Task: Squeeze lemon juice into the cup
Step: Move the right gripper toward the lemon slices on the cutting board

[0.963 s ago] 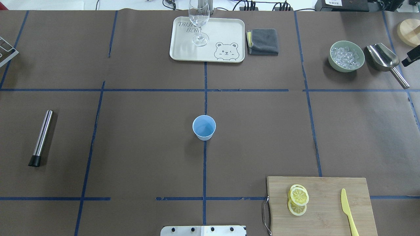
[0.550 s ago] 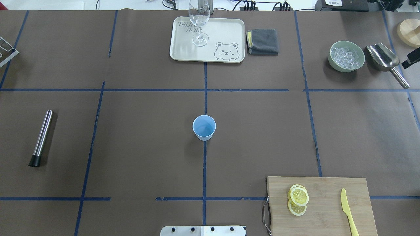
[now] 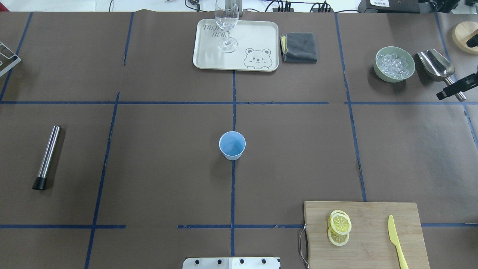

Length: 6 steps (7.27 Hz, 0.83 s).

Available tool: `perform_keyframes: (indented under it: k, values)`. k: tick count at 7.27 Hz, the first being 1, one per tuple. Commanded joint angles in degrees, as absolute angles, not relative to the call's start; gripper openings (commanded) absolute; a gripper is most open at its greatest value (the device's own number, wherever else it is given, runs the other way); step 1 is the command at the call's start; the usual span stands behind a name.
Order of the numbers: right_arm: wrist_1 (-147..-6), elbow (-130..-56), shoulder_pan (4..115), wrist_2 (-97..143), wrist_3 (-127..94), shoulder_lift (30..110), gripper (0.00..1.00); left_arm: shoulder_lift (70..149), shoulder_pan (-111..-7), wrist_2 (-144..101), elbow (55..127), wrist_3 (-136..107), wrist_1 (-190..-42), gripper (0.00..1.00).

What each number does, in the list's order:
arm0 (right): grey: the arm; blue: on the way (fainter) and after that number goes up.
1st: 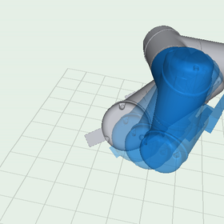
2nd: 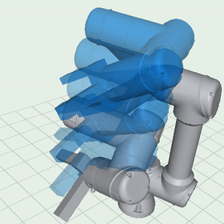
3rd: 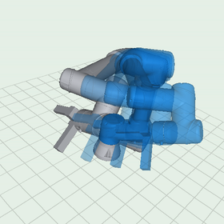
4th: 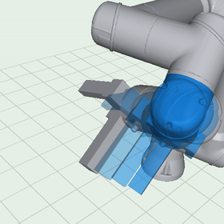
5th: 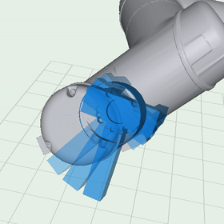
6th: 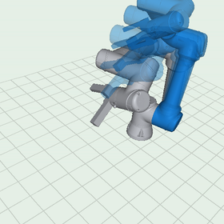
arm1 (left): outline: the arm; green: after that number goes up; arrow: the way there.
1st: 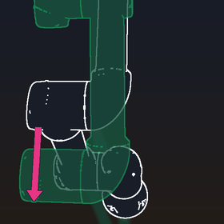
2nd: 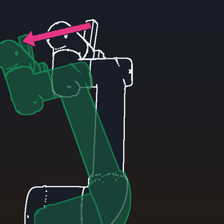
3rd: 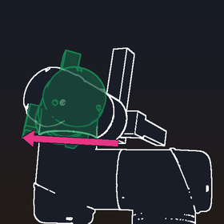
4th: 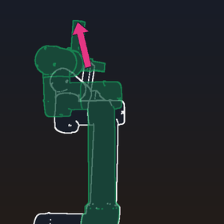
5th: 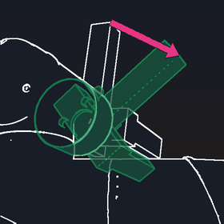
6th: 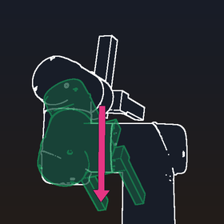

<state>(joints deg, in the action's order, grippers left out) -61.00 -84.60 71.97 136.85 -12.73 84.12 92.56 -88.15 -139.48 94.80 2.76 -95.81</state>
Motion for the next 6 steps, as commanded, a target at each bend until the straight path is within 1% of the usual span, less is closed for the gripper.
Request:
perform_keyframes:
  k: [1,2,4,6]
  values:
    - [-49.4,-89.3,63.4,136.6,-40.0,85.7,1.0,92.5,-85.3,-139.5,93.5,2.8,-96.8,1.0]
    - [-49.6,-95.2,59.8,136.2,-51.7,87.4,1.0,92.6,-83.5,-139.3,93.3,2.9,-97.1,1.0]
    - [-50.0,-105.7,49.1,129.6,-65.9,91.7,1.0,92.5,-83.2,-139.5,93.8,3.2,-97.5,1.0]
    - [-55.2,-115.0,36.5,122.3,-83.2,91.8,1.0,92.3,-83.1,-139.5,93.6,3.1,-99.1,1.0]
